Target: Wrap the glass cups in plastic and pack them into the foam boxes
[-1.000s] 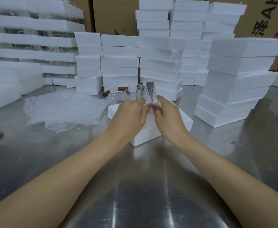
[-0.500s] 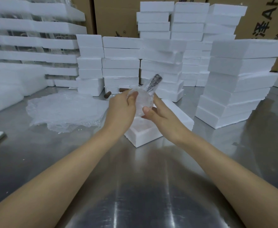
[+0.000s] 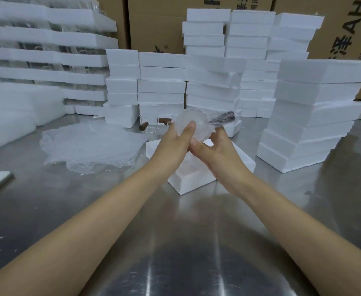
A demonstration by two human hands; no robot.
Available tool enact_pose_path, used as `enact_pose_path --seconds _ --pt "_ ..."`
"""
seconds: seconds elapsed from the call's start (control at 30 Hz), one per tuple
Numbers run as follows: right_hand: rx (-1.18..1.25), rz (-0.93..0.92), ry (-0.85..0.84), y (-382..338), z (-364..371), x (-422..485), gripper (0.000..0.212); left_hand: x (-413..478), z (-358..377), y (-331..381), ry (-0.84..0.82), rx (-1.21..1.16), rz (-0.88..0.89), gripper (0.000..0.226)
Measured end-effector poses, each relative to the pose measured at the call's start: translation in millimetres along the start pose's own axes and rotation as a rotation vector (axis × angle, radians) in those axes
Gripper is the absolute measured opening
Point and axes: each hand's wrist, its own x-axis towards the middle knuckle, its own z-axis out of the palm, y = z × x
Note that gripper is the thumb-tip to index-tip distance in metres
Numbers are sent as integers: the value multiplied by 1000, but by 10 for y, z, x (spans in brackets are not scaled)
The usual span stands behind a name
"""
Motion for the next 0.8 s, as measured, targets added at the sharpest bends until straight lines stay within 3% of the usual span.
enact_pose_path --seconds 0.17,0.33,0.4,0.53,0.63,0.8 --pt "-67 -89 -34 -41 21 -20 55 -25 -13 47 70 -100 28 28" --pt "-182 -117 -44 -17 71 -26 68 -14 -58 14 246 54 45 13" --pt "-140 -106 -10 -27 53 -7 67 -8 -51 -1 222 77 62 16" --pt "32 -73 78 -19 -10 -5 48 -6 7 3 99 -174 -26 32" --pt "-30 -73 78 -2 -15 -10 51 -12 14 -45 112 -38 43 39" --pt "-183 -175 62 6 43 -39 62 57 -60 -124 276 100 89 36"
